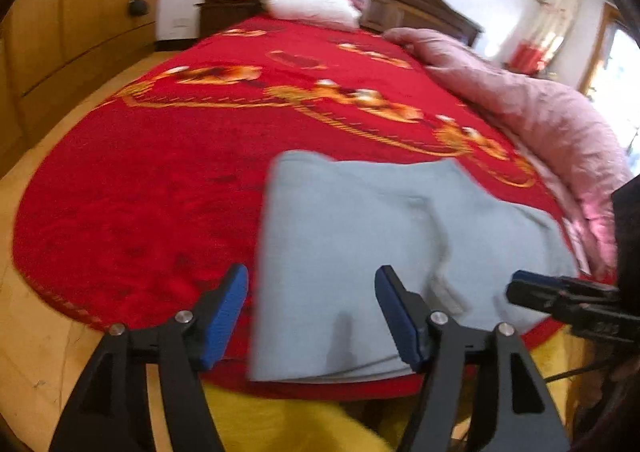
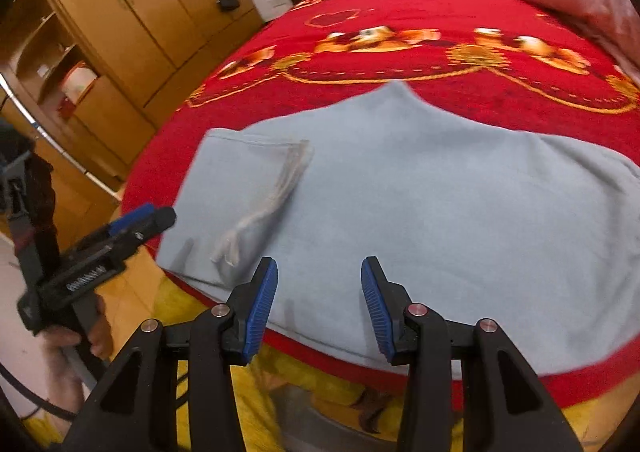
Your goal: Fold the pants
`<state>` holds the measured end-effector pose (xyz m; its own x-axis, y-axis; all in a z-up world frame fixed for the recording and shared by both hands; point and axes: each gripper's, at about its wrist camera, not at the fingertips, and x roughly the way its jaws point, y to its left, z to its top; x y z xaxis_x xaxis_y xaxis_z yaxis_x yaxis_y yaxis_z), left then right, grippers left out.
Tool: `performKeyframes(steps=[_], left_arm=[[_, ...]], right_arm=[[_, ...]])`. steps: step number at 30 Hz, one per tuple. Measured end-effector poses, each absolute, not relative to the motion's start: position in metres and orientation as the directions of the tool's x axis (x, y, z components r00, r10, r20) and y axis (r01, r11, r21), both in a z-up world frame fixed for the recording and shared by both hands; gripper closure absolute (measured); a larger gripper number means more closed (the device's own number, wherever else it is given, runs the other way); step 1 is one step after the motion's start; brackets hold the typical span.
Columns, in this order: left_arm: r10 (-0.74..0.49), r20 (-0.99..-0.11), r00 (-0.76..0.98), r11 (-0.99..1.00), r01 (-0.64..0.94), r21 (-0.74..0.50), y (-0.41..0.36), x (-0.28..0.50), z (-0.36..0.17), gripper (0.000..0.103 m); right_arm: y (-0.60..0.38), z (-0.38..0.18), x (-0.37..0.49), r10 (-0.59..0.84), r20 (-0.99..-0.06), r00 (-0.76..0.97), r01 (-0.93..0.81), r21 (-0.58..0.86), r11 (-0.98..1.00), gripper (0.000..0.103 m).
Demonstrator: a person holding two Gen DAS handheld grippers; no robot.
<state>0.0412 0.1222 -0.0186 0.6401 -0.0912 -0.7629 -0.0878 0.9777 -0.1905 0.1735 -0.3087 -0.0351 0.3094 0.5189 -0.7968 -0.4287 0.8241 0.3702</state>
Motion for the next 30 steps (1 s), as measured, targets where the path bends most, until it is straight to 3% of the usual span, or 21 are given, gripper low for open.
performKeyframes(steps=[8,27,29,30], left_arm=[[-0.034,-0.806,0.591,0.972,-0.167,-0.164,0.148,0.039,-0.045,0.033],[-0.079,-0.8,0.594,0.971,-0.138,-0.198,0.149,0.036,-0.048,0.027],[-0.078,-0.8,0.594,0.971,-0.137,-0.197,0.149,0.036,-0.048,0.027],[-0.078,-0.801,0.594,0.971,-0.137,-0.196,0.148,0.036,-0.047,0.027]], right_arm=[[-0.262,-0.042,0.19,0.581,-0.782,0.225,-0.434,0.454,0.778,0.056],[-0.227,-0.062,0.2,0.522,-0.828,0.205,-0.424,0.406,0.81,0.054],[-0.227,-0.062,0.199,0.527,-0.823,0.212,-0.43,0.405,0.807,0.057],[-0.226,-0.061,0.198,0.528,-0.822,0.215,-0.433,0.404,0.806,0.064]])
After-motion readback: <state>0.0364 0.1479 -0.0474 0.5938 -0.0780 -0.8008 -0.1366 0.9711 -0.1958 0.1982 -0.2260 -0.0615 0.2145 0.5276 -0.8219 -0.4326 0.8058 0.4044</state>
